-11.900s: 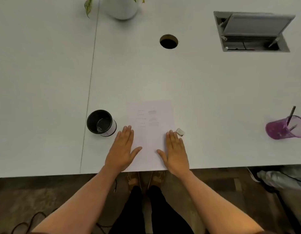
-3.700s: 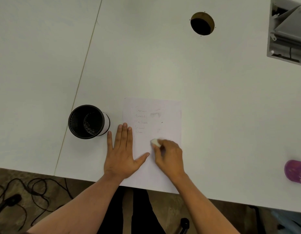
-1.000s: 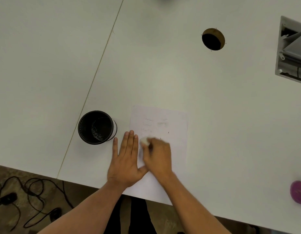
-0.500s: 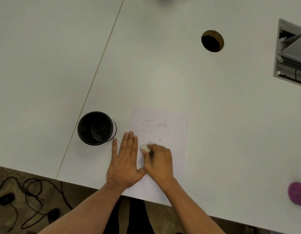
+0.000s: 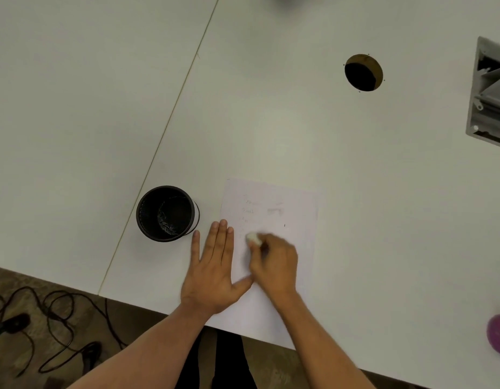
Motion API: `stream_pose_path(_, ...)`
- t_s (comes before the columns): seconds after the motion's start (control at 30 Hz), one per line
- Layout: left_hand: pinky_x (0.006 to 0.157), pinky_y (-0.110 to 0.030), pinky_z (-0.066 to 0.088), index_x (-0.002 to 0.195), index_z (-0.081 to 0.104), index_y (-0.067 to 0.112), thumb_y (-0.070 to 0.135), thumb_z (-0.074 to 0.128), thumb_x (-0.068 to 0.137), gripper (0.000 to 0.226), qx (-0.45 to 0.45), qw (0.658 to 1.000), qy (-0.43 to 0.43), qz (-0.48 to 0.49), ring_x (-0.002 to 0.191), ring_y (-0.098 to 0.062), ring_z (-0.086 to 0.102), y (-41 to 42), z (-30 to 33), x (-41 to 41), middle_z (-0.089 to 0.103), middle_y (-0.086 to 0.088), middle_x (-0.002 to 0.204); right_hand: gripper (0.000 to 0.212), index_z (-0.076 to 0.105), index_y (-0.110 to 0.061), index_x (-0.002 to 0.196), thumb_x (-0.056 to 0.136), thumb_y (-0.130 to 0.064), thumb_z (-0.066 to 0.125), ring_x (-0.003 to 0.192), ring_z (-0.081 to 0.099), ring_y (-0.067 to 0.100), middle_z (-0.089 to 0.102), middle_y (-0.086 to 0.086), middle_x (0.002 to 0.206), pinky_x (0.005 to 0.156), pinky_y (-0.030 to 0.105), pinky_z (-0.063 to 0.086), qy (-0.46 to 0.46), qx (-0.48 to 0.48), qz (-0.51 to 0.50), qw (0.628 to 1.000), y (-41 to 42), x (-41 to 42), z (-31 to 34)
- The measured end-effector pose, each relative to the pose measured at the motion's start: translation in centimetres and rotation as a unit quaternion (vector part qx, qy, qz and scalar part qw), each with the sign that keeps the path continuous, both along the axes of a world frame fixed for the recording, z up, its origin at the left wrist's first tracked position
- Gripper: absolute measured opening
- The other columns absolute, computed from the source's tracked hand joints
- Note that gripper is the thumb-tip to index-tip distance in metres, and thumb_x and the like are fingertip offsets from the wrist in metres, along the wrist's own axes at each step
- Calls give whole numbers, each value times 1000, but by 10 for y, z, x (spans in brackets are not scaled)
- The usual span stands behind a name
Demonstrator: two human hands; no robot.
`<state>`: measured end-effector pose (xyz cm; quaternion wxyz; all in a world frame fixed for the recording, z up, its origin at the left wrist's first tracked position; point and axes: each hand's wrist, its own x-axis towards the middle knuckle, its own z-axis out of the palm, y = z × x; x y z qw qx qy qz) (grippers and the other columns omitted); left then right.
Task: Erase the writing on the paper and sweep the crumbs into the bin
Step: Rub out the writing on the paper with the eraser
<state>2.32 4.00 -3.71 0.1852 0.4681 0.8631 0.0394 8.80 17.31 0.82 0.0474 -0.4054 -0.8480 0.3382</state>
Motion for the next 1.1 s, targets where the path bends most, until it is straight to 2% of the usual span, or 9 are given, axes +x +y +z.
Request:
stream_pose_path(0.2,120,-62,10,155,9,1,78,28,89,103,-4,1000,4,5,153,-31,5,1,0,1,6,-18,165,22,67,-10,77,89,-28,64,53,57,13,66,1,63,56,27,50,23,2,-62,998,30,-21,-5)
stream_pose_path(0.3,120,-62,9,154,15,-1,68,29,92,94,5,1000,7,0,153,-32,6,0,-1,1,6,-19,165,19,68,-14,76,89,-26,62,55,56,11,65,-2,63,59,31,50,-3,-13,30,999,-7,0,0)
stream_pose_path(0.4,120,-62,10,154,17,-2,65,32,92,92,8,1000,7,2,153,-31,7,0,-1,1,7,-19,165,15,69,-16,79,87,-26,62,60,59,16,67,-1,66,63,35,49,-23,35,111,993,-7,5,-7)
stream_pose_path(0.53,120,-62,10,155,10,0,77,31,89,103,8,1000,8,5,153,-30,6,0,0,2,8,-18,165,17,70,-12,83,86,-27,62,61,62,22,70,3,69,62,33,46,-29,100,81,991,37,-29,-17)
stream_pose_path(0.63,120,-62,10,155,10,1,78,31,89,104,5,1000,5,11,153,-30,5,1,1,1,7,-17,165,15,69,-11,81,87,-24,63,59,60,21,68,4,67,63,35,49,-8,77,60,995,44,-36,-16)
stream_pose_path(0.77,118,-65,16,155,13,0,72,21,92,96,2,1000,-7,5,153,-31,6,-2,-2,0,8,-18,165,18,65,-15,70,87,-22,63,56,55,16,63,-1,61,61,37,48,-22,33,143,989,2,0,-1)
stream_pose_path(0.83,117,-65,17,155,15,0,71,20,93,94,5,1000,-9,8,153,-31,7,-1,-1,-1,10,-18,165,13,69,-15,77,86,-24,65,61,59,16,67,-1,67,64,37,49,-26,36,163,986,-4,7,0)
stream_pose_path(0.97,120,-62,10,155,12,0,76,33,89,103,17,1000,4,7,153,-30,7,1,-1,1,9,-18,165,21,71,-12,81,88,-29,61,60,62,20,70,2,68,62,35,51,-12,61,91,994,23,-30,-9)
stream_pose_path(1.1,120,-62,9,155,11,1,77,32,89,104,13,1000,7,8,153,-30,6,1,1,1,8,-18,165,22,71,-10,90,89,-29,61,64,63,20,72,5,73,66,32,52,-5,32,38,999,27,-39,-10)
